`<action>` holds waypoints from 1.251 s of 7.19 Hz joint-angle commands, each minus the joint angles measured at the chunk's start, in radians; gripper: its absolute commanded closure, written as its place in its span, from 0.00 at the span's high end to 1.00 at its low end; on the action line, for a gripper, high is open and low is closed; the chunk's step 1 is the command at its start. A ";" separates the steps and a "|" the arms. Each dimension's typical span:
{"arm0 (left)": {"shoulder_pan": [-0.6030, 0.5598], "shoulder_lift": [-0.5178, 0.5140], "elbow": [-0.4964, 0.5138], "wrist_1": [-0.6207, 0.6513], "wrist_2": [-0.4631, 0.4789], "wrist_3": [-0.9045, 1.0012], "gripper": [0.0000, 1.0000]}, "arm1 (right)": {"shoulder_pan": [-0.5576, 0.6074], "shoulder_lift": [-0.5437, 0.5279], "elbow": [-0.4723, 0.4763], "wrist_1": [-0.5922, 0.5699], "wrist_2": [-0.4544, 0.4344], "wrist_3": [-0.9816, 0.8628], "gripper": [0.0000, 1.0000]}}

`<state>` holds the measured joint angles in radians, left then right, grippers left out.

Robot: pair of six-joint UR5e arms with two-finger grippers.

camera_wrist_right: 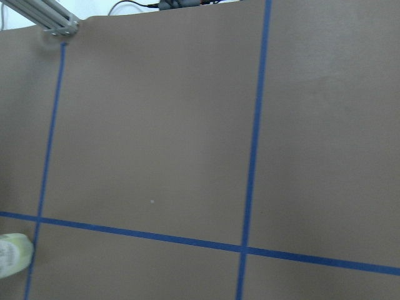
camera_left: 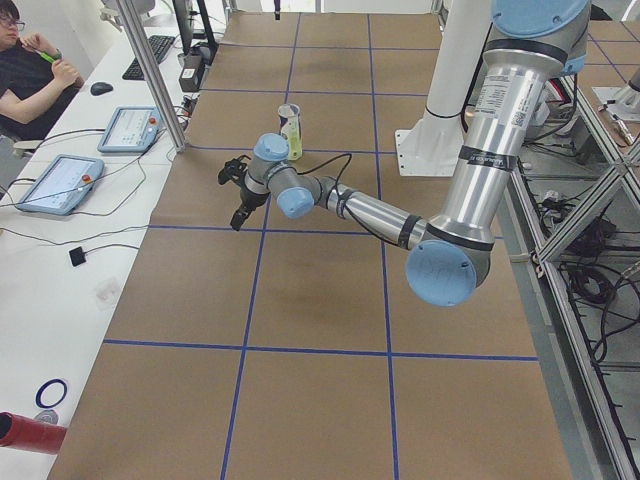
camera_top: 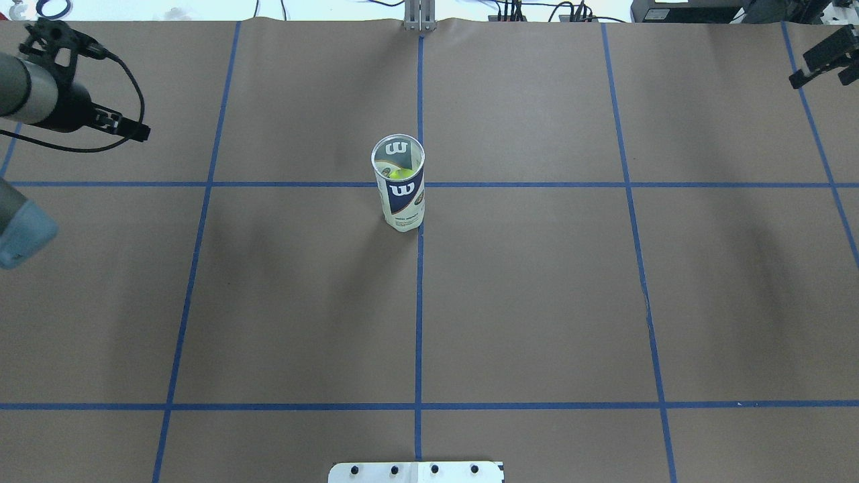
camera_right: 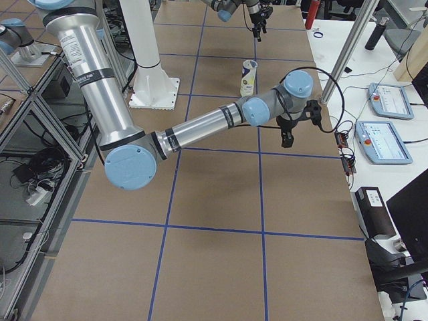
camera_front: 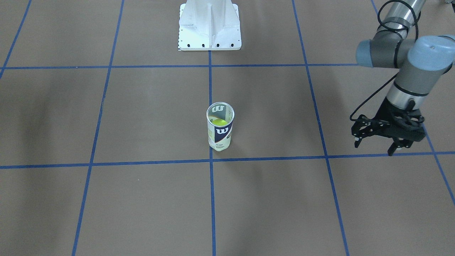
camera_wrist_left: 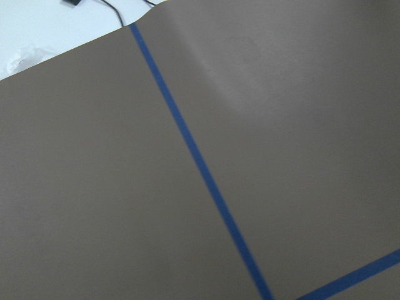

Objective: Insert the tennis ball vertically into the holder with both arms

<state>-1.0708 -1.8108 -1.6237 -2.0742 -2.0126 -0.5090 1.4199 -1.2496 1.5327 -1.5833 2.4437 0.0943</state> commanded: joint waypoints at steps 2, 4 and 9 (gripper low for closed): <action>-0.228 0.030 0.022 0.315 -0.276 0.181 1.00 | 0.075 -0.088 -0.051 -0.032 -0.055 -0.216 0.99; -0.320 0.054 0.028 0.593 -0.262 0.464 1.00 | 0.074 -0.121 -0.088 -0.021 -0.176 -0.217 0.99; -0.365 0.149 0.044 0.579 -0.271 0.460 1.00 | 0.085 -0.217 0.060 -0.182 -0.144 -0.209 0.99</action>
<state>-1.4194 -1.7027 -1.5754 -1.4944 -2.2792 -0.0486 1.5014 -1.4377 1.5130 -1.6818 2.2867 -0.1165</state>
